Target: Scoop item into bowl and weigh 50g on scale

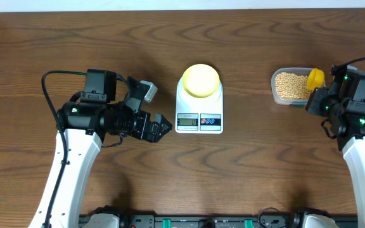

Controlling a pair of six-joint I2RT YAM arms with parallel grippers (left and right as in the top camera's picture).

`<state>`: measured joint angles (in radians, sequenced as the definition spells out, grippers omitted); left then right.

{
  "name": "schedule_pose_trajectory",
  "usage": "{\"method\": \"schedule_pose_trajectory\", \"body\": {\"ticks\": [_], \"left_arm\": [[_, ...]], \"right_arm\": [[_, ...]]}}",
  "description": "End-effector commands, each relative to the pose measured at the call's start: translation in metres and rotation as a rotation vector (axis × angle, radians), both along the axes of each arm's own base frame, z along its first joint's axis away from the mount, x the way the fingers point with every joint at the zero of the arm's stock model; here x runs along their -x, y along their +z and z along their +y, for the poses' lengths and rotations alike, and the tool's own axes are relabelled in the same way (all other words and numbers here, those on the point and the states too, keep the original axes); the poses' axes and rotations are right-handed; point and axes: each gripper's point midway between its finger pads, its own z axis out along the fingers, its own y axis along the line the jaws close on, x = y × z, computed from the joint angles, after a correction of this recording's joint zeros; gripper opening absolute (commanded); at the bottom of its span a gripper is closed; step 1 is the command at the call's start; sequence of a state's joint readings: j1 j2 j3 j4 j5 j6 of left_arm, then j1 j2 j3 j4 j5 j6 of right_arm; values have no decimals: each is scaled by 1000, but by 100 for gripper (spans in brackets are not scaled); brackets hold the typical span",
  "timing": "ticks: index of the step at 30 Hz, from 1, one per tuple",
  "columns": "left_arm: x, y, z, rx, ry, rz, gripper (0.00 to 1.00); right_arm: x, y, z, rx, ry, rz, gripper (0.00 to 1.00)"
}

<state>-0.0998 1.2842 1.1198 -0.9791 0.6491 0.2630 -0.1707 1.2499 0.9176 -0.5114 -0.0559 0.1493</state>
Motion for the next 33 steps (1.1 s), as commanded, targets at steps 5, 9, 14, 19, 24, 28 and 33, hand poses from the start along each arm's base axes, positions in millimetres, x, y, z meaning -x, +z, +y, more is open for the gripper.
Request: {"method": "schedule_pose_trajectory", "body": {"ticks": [5, 9, 14, 19, 24, 28, 33], "left_arm": [[-11, 0, 2, -9, 2, -48, 98], [-14, -4, 10, -59, 22, -57, 98], [-15, -4, 10, -58, 24, -57, 98], [-15, -4, 10, -58, 24, -57, 98], [-15, -4, 10, -58, 24, -56, 98], [-15, -4, 10, -58, 24, -57, 98], [-15, -4, 10, -59, 24, -56, 98]], "right_arm": [[-4, 10, -1, -7, -8, -29, 1], [-4, 9, -1, -7, -8, -28, 1], [-4, 9, -1, -7, -8, -28, 1], [-4, 10, -1, -7, -8, -28, 1], [-5, 9, -1, -7, -8, -30, 1], [-7, -2, -2, -13, -7, 1, 1], [-11, -18, 11, -81, 42, 42, 1]]}}
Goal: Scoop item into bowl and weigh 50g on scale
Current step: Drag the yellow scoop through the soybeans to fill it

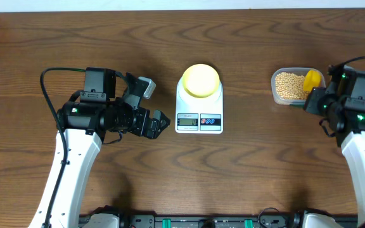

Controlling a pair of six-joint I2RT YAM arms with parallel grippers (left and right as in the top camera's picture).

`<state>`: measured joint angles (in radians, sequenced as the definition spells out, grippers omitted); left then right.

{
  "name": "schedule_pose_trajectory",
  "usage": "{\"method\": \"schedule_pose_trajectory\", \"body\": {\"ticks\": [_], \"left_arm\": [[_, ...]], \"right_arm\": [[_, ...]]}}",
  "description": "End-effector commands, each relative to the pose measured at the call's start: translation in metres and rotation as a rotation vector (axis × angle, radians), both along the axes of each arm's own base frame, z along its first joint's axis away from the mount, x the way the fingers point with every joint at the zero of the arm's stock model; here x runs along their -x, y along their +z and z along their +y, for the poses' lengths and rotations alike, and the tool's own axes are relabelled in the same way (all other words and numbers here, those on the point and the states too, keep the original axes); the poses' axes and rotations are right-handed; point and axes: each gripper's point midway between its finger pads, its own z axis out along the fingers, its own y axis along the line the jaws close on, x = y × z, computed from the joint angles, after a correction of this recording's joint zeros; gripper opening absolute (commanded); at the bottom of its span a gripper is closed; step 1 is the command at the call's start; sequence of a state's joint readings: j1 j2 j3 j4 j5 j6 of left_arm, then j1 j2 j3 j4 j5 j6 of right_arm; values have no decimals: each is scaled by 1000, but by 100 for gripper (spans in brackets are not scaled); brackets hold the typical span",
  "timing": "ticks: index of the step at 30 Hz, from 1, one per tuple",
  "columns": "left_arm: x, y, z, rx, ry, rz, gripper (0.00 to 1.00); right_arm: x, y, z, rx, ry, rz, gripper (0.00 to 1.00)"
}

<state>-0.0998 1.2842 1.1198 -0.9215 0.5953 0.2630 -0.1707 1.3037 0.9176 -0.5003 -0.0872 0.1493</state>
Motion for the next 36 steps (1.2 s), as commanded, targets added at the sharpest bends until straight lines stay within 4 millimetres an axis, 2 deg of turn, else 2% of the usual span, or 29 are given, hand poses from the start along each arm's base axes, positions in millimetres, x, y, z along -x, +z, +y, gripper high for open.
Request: {"method": "schedule_pose_trajectory", "body": {"ticks": [1, 7, 11, 16, 29, 36], "left_arm": [[0, -4, 3, -14, 5, 6, 98], [0, -4, 3, -14, 5, 6, 98], [0, -4, 3, -14, 5, 6, 98], [0, -4, 3, -14, 5, 6, 98], [0, -4, 3, -14, 5, 6, 98], [0, -4, 3, -14, 5, 6, 98]], "right_arm": [[-6, -5, 7, -51, 21, 12, 1], [-6, -23, 9, -70, 26, 68, 1], [-6, -31, 17, -114, 53, 87, 1], [-7, -28, 35, -208, 109, 75, 1], [-7, -25, 34, -343, 12, 78, 1], [-5, -20, 24, -446, -27, 62, 1]]}}
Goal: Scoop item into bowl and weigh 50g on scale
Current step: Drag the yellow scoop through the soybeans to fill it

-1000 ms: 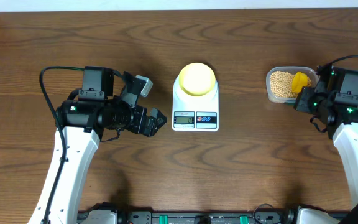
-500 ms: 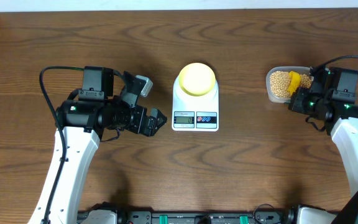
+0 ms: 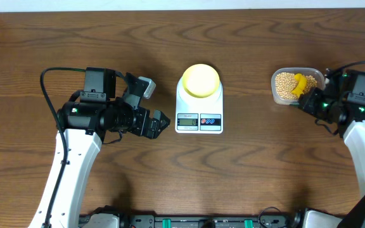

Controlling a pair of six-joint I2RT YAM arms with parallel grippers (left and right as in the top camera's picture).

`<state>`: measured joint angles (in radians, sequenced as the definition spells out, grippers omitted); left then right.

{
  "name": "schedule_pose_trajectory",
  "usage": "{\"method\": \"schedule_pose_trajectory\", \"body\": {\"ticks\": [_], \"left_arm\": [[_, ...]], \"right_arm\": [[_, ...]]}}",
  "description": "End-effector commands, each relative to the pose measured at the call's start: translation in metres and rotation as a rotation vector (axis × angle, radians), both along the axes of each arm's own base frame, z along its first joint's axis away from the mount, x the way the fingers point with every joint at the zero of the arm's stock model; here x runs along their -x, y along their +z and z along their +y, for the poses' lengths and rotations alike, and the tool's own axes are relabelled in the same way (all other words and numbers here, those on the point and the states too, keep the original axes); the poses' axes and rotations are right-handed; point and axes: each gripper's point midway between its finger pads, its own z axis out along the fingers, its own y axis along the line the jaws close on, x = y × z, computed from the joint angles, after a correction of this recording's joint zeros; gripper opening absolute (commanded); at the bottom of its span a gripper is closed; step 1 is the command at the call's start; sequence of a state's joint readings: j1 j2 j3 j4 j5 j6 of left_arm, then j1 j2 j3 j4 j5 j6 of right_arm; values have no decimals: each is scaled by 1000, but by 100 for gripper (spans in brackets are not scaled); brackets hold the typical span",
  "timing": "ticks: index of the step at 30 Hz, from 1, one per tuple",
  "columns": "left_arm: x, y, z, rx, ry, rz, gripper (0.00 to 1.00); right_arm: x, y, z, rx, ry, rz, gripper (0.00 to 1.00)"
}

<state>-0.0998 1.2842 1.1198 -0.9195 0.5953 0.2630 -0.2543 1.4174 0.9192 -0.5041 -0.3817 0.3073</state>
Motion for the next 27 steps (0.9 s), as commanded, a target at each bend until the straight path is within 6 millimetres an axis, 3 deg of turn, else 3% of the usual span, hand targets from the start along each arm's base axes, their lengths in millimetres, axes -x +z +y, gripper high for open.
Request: {"method": "schedule_pose_trajectory", "body": {"ticks": [1, 7, 27], "left_arm": [[0, -4, 3, -14, 5, 8, 98], [0, -4, 3, -14, 5, 8, 98], [0, -4, 3, -14, 5, 8, 98]], "right_arm": [[-3, 10, 4, -110, 0, -23, 1], [-1, 17, 4, -199, 3, -41, 1], [5, 30, -26, -365, -118, -67, 1]]}}
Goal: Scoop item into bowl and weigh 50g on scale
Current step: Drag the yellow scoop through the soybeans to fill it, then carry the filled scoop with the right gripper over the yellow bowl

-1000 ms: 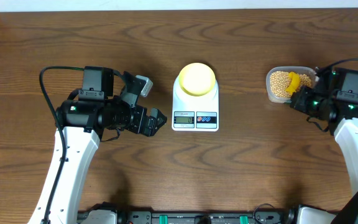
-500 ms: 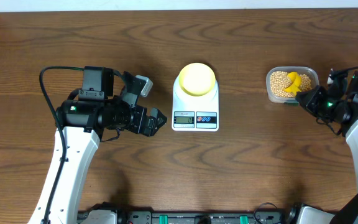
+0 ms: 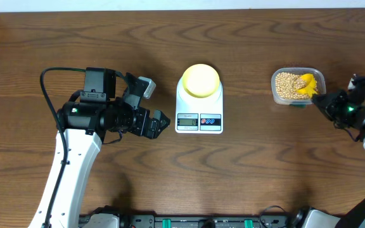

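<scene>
A yellow bowl (image 3: 201, 79) sits on the white scale (image 3: 199, 120) at the table's middle. To the right stands a clear tub of beans (image 3: 286, 85). The yellow scoop (image 3: 307, 83) lies in the tub's right part with beans around and on it. My right gripper (image 3: 322, 99) is shut on the scoop's handle, just off the tub's front right corner, and the arm reaches in from the right edge. My left gripper (image 3: 162, 121) hangs left of the scale, its fingers slightly apart and holding nothing.
Dark wooden table (image 3: 246, 177). The left arm's body (image 3: 97, 114) and its cable take up the room left of the scale. The right arm's wrist (image 3: 363, 107) is at the frame's right edge.
The right arm has drawn back to the right. The scoop has shifted from the tub's middle to its right side and now lies flatter in the beans. The left arm has not moved.
At first the right gripper held the scoop above the tub's right rim. Then the scoop was inside the tub on the right, then dug into the beans near the middle. Now it sits back at the right side. The left arm only shifted slightly at the start.
</scene>
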Controlling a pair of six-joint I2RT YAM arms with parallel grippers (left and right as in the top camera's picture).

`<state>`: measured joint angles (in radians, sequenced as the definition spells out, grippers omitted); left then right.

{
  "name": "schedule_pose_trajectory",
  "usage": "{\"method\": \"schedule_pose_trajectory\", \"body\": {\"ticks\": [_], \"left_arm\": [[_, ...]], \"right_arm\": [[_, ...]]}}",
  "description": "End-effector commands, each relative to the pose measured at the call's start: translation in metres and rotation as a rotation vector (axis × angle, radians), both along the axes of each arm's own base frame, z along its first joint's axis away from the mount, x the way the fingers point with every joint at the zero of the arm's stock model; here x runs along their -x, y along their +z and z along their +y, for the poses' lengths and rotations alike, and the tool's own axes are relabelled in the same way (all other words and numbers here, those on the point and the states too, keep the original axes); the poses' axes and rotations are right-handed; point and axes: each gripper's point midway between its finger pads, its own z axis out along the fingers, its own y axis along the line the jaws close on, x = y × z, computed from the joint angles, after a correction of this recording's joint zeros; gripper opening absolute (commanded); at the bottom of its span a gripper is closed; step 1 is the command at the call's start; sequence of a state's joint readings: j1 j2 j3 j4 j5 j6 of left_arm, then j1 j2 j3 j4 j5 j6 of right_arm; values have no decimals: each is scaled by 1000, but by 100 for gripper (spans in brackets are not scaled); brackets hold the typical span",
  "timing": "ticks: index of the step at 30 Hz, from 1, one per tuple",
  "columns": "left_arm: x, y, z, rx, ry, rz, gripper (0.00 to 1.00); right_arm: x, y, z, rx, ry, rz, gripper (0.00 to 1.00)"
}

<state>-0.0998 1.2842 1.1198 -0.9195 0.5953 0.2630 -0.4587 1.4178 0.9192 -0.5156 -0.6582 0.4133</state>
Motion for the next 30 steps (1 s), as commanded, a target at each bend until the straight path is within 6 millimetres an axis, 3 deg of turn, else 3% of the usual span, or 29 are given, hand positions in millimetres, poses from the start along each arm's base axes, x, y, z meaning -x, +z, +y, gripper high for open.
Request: {"method": "schedule_pose_trajectory", "body": {"ticks": [1, 12, 24, 30], "left_arm": [[0, -4, 3, -14, 5, 8, 98], [0, -4, 3, -14, 5, 8, 98], [0, -4, 3, -14, 5, 8, 98], [0, -4, 3, -14, 5, 8, 98]], "right_arm": [[-2, 14, 1, -95, 13, -46, 1], [6, 37, -16, -249, -11, -133, 1], [7, 52, 3, -406, 17, -137, 1], [-1, 60, 28, -428, 94, -150, 1]]}}
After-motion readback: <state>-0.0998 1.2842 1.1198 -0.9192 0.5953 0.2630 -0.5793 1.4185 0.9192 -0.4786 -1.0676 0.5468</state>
